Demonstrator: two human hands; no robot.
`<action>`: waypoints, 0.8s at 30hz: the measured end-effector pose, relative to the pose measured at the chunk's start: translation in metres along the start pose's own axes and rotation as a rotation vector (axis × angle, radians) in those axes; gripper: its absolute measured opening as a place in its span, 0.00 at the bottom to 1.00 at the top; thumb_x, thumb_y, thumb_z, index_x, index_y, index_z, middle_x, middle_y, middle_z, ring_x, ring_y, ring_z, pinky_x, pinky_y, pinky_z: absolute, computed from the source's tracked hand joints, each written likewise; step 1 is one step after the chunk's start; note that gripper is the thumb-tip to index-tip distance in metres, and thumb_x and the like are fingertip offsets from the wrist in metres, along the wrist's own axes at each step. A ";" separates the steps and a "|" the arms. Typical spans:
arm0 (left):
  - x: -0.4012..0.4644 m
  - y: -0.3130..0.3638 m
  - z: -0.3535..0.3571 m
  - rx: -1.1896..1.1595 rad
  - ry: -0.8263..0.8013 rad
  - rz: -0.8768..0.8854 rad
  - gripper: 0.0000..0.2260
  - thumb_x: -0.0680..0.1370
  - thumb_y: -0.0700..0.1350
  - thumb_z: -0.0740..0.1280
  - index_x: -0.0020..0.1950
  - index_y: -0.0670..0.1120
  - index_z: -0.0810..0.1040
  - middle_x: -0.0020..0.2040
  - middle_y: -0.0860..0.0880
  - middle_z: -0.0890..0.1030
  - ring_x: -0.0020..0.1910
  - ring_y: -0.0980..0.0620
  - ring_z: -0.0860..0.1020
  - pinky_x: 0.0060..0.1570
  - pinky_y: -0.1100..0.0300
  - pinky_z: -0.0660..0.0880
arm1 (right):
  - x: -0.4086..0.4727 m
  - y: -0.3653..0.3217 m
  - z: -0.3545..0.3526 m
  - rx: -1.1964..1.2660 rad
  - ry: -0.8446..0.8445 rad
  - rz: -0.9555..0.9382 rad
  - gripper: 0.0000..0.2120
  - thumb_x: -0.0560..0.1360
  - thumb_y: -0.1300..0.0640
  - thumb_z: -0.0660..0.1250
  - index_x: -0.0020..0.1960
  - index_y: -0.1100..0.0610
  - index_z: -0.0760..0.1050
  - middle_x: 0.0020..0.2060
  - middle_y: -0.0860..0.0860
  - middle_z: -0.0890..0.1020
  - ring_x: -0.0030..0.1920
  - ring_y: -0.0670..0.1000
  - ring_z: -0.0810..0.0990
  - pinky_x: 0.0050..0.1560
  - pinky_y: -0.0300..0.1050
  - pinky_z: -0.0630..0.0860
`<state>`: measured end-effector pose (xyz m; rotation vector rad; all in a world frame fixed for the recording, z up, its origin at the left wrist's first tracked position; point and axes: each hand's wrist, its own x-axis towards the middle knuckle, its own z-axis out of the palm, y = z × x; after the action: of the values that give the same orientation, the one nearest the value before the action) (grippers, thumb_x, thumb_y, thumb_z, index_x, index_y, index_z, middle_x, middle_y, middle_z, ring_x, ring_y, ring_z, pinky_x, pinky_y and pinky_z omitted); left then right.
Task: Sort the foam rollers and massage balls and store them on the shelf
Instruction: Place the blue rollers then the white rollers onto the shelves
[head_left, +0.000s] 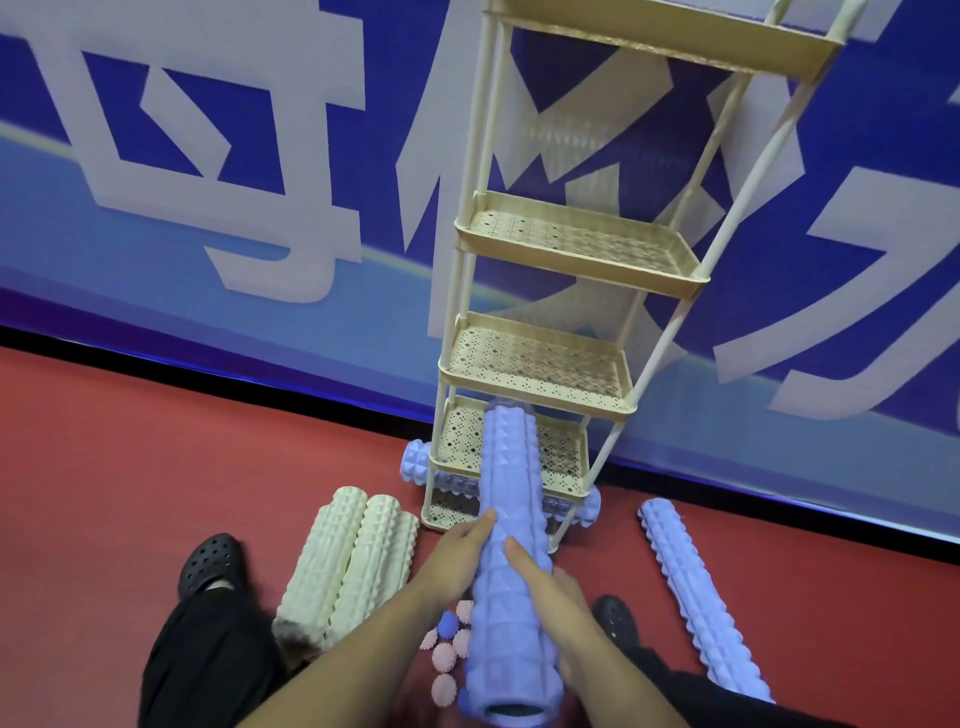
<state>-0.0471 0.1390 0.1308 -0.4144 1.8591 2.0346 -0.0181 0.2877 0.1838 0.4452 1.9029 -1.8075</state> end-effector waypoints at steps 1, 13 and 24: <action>0.000 0.006 0.001 -0.002 0.004 0.007 0.37 0.71 0.73 0.66 0.56 0.39 0.80 0.46 0.46 0.80 0.45 0.49 0.79 0.51 0.47 0.77 | 0.000 -0.006 -0.001 -0.026 0.004 -0.022 0.19 0.73 0.46 0.76 0.53 0.61 0.83 0.42 0.58 0.87 0.43 0.59 0.88 0.48 0.57 0.84; 0.038 0.031 0.007 0.217 0.035 0.153 0.26 0.74 0.57 0.74 0.66 0.49 0.70 0.59 0.51 0.82 0.53 0.55 0.82 0.53 0.57 0.80 | 0.042 -0.002 -0.048 -0.511 0.113 -0.177 0.31 0.65 0.31 0.75 0.58 0.51 0.79 0.50 0.47 0.86 0.52 0.49 0.85 0.54 0.50 0.81; 0.112 0.036 -0.020 0.995 0.168 0.357 0.37 0.77 0.64 0.65 0.81 0.50 0.55 0.80 0.48 0.56 0.78 0.45 0.60 0.73 0.42 0.63 | 0.138 -0.054 -0.082 -1.217 0.253 -0.192 0.45 0.65 0.25 0.65 0.76 0.46 0.60 0.67 0.52 0.75 0.62 0.58 0.78 0.59 0.54 0.76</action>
<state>-0.1633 0.1230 0.1112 0.0354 2.8827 0.9924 -0.1715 0.3528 0.1552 0.0339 2.8252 -0.4042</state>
